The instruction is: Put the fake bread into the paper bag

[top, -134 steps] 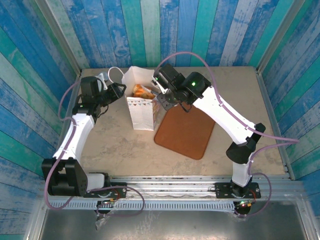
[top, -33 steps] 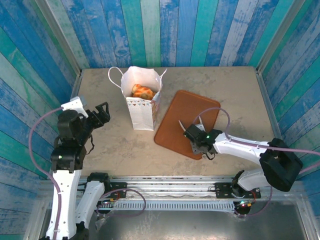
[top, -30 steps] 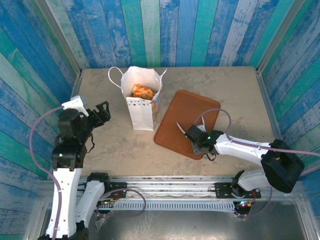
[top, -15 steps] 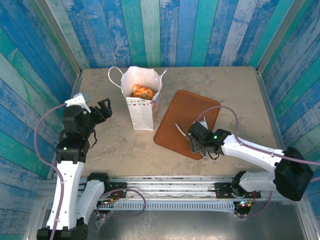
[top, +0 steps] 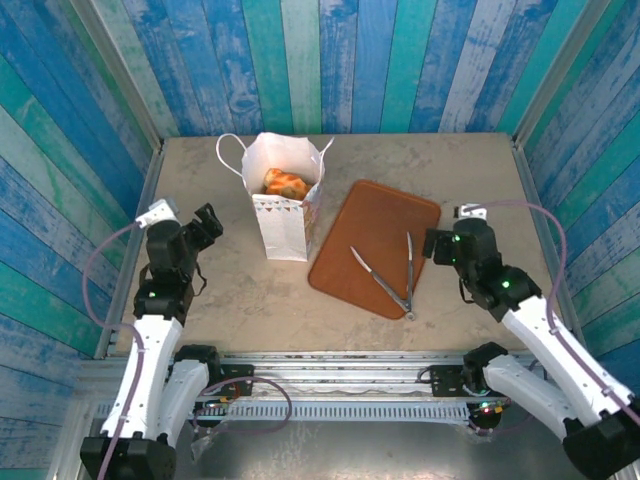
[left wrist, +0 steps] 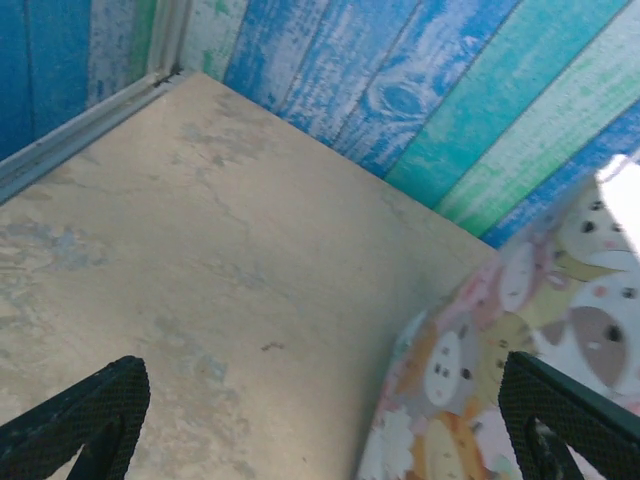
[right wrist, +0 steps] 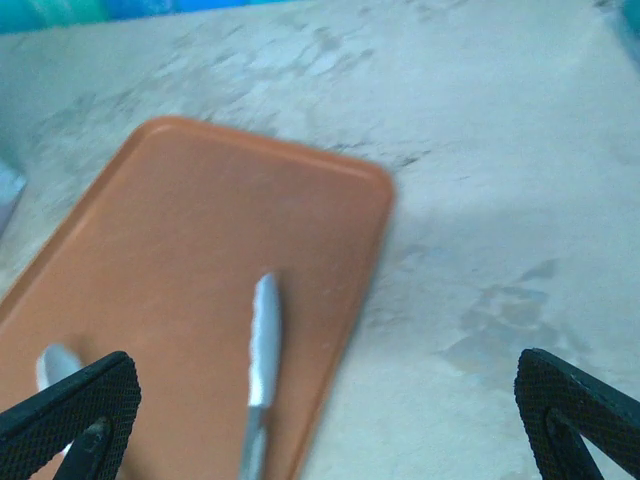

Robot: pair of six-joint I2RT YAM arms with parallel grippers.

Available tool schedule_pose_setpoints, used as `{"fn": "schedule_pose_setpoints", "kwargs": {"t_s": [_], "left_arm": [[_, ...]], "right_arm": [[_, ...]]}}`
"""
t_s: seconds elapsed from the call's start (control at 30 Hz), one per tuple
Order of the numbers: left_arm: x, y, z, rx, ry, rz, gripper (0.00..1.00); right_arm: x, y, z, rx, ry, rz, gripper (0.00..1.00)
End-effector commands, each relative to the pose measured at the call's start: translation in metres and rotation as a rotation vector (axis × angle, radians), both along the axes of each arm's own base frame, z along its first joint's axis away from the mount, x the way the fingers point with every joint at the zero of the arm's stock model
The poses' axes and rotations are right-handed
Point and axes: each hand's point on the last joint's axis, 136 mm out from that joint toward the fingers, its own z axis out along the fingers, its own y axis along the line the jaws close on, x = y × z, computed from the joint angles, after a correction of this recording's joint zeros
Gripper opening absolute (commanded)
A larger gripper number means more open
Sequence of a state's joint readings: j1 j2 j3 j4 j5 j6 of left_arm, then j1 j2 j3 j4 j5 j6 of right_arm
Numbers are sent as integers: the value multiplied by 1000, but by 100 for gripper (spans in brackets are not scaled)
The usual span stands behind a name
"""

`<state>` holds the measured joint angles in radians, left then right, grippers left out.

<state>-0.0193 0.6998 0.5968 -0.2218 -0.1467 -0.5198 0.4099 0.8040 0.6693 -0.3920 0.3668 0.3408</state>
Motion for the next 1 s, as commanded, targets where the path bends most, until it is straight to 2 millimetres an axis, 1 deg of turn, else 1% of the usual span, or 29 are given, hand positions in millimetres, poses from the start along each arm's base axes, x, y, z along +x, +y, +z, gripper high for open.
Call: {"fn": "schedule_pose_setpoints", "kwargs": {"t_s": [0.0,0.03,0.1,0.2,0.23,0.33,0.43,0.5,0.57,0.63,0.77,0.9,0.97], "left_arm": [[3,18,6,54,-126,92,94],[2,20,1,56,-145,105,94],[2,25,-9,54,-187,135,94],[3,32,-25,48,-188,183,94],[5,34,-31,55,-174,191,94],[12,36,-47,94,-121,196,94],[20,39,-62,145,-74,200,94],[24,40,-67,183,-65,199,94],[27,41,-70,216,-70,195,94],[30,40,-70,248,-78,183,94],[38,35,-75,287,-90,140,94],[45,25,-77,314,-125,79,94],[47,20,-76,340,-149,46,94]], "right_arm": [[9,-28,-4,-53,-103,-75,100],[11,-35,-6,-60,-121,-97,100],[13,-49,-19,-76,-134,-148,100],[20,-59,-42,-93,-123,-179,100],[22,-62,-46,-98,-110,-192,100],[37,-64,-49,-168,-58,-178,100],[53,-66,-63,-227,-63,-178,100],[61,-65,-75,-241,-73,-171,100],[69,-65,-82,-243,-89,-169,100],[78,-58,-82,-253,-75,-124,100],[94,-44,-74,-266,-152,-43,100],[103,-37,-69,-284,-215,7,100],[104,-32,-70,-291,-241,38,100]]}}
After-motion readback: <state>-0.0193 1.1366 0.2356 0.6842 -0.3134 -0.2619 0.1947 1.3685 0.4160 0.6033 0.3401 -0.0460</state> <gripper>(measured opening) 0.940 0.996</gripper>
